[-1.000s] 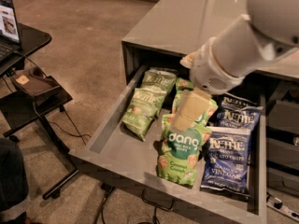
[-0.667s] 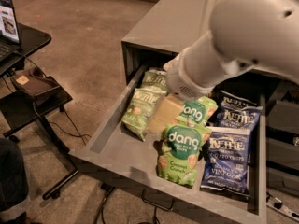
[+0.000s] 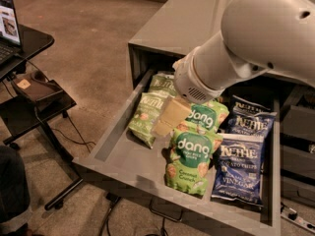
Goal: Pick green jalapeno chip bag from top drawer and place on counter
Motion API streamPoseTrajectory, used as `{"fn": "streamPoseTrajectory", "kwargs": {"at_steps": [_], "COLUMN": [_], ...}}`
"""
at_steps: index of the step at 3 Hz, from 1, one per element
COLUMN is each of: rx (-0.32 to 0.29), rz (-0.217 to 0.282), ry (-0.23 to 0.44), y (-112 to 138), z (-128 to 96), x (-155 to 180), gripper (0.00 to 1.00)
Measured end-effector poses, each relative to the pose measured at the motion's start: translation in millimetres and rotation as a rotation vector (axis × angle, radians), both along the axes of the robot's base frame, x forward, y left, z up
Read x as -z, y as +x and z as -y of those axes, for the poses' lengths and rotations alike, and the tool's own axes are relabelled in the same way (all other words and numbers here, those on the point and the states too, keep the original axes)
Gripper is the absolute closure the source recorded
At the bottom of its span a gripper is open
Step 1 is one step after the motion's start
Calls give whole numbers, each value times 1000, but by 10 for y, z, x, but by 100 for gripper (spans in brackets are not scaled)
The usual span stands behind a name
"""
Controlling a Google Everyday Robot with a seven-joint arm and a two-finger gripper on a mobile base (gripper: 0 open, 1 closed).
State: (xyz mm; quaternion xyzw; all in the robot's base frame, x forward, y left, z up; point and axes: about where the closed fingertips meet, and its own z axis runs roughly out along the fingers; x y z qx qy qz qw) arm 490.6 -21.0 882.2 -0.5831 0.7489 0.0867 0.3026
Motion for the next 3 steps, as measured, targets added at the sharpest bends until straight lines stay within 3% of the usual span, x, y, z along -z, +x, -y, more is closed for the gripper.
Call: {"fn": "streamPoseTrajectory", "kwargs": {"at_steps": [1,2,3], "rx": [-22,43,43], "rz": [-20,-101,-101], "ry": [17,117,117], "y": [35,397,397], "z": [-122,-422,-422], "x": [118,659,659], "gripper": [0,0,0]}}
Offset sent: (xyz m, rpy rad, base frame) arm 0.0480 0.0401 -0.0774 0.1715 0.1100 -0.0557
